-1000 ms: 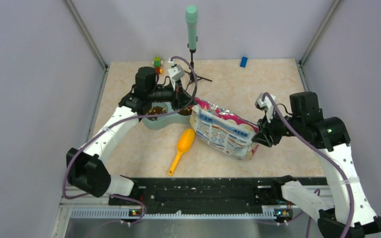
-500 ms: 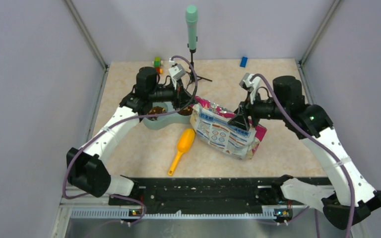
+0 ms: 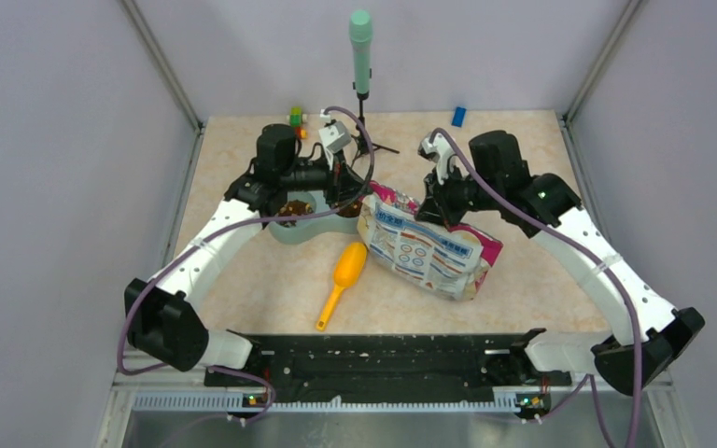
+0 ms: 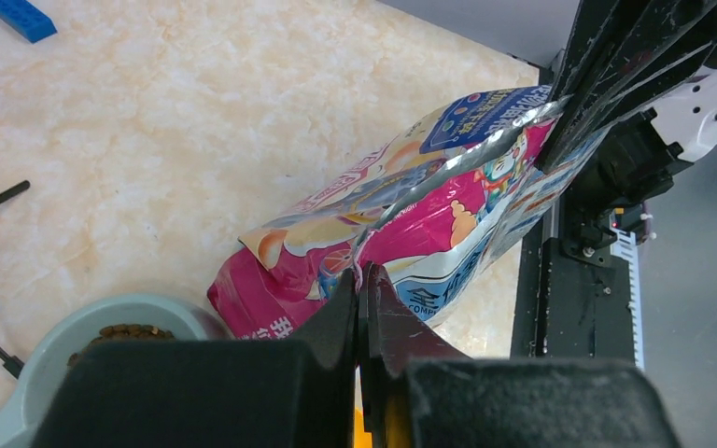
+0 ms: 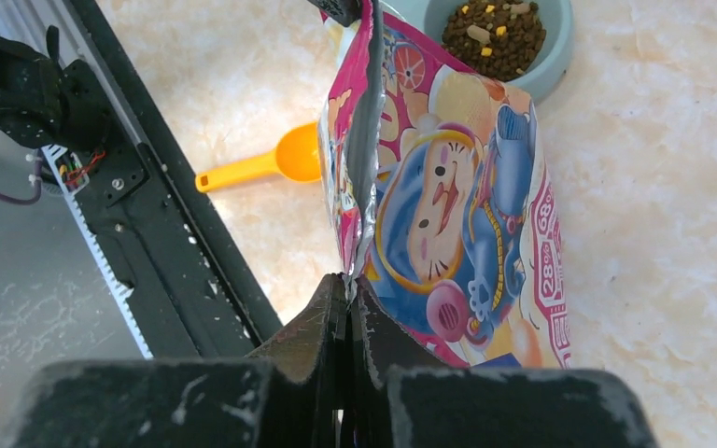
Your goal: Serve the pet food
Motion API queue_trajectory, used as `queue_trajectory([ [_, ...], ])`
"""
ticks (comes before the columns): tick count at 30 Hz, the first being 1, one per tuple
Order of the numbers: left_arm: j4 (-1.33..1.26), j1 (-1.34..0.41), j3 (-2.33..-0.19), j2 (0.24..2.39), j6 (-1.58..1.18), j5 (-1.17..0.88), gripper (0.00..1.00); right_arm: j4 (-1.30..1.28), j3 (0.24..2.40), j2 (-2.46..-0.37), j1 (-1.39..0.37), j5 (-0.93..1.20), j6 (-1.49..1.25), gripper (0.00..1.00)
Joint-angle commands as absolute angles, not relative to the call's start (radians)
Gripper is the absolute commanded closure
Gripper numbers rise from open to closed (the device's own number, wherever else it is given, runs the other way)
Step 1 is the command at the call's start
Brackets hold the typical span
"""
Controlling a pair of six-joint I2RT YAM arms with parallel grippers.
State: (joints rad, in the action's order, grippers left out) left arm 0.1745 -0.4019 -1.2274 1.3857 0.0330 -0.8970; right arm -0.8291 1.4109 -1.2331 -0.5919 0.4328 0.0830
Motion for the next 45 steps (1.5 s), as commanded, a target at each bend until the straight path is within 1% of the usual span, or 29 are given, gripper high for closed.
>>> queue_trajectory([
  [1, 0.234, -0.389, -1.280, 1.376, 0.134, -0.852, 1.00, -0.840, 1.500, -1.214, -0.601, 0.431, 0.052, 1.00],
  [4, 0.270, -0.390, -1.296, 1.370, 0.179, -0.824, 1.00, -0.985, 1.567, -1.231, -0.601, 0.424, 0.023, 1.00],
  [6, 0.282, -0.390, -1.300, 1.361, 0.196, -0.820, 1.00, -1.084, 1.567, -1.230, -0.601, 0.430, 0.019, 1.00],
  [8, 0.266, -0.390, -1.285, 1.349, 0.207, -0.833, 1.00, -1.099, 1.515, -1.206, -0.601, 0.465, -0.006, 1.00],
  [10, 0.229, -0.390, -1.269, 1.343, 0.206, -0.876, 1.00, -1.054, 1.448, -1.179, -0.601, 0.521, -0.061, 1.00],
  [11, 0.232, -0.389, -1.281, 1.349, 0.207, -0.904, 0.94, -1.028, 1.421, -1.168, -0.601, 0.544, -0.083, 1.00],
  [14, 0.351, -0.398, -1.374, 1.380, 0.218, -1.011, 0.47, -0.990, 1.398, -1.160, -0.601, 0.565, -0.117, 1.00],
  [15, 0.378, -0.410, -1.397, 1.383, 0.234, -1.024, 0.38, -0.983, 1.404, -1.163, -0.601, 0.569, -0.120, 1.00],
  [16, 0.391, -0.427, -1.411, 1.380, 0.258, -1.018, 0.32, -0.975, 1.409, -1.165, -0.602, 0.573, -0.125, 1.00],
  [17, 0.390, -0.450, -1.416, 1.372, 0.303, -0.988, 0.28, -0.971, 1.416, -1.170, -0.601, 0.577, -0.129, 1.00],
  [19, 0.398, -0.494, -1.435, 1.373, 0.362, -0.950, 0.24, -0.971, 1.428, -1.189, -0.601, 0.585, -0.131, 1.00],
  [24, 0.576, -0.541, -1.631, 1.486, 0.415, -0.974, 0.23, -0.967, 1.456, -1.225, -0.601, 0.590, -0.131, 1.00],
  [28, 0.651, -0.598, -1.665, 1.539, 0.438, -0.975, 0.23, -0.959, 1.470, -1.225, -0.601, 0.572, -0.135, 1.00],
  [33, 0.789, -0.609, -1.713, 1.602, 0.446, -0.986, 0.24, -0.969, 1.470, -1.222, -0.601, 0.544, -0.133, 1.00],
  [36, 0.789, -0.610, -1.688, 1.603, 0.435, -1.004, 0.25, -0.965, 1.465, -1.210, -0.601, 0.520, -0.125, 1.00],
  [39, 0.755, -0.617, -1.654, 1.602, 0.380, -1.036, 0.31, -0.943, 1.453, -1.194, -0.601, 0.494, -0.124, 1.00],
  [42, 0.723, -0.620, -1.635, 1.606, 0.316, -1.065, 0.41, -0.933, 1.449, -1.188, -0.601, 0.473, -0.125, 1.00],
  [43, 0.693, -0.623, -1.625, 1.605, 0.289, -1.077, 0.46, -0.929, 1.445, -1.187, -0.601, 0.471, -0.128, 1.00],
  [45, 0.655, -0.635, -1.603, 1.607, 0.254, -1.121, 0.60, -0.925, 1.438, -1.189, -0.601, 0.460, -0.127, 1.00],
])
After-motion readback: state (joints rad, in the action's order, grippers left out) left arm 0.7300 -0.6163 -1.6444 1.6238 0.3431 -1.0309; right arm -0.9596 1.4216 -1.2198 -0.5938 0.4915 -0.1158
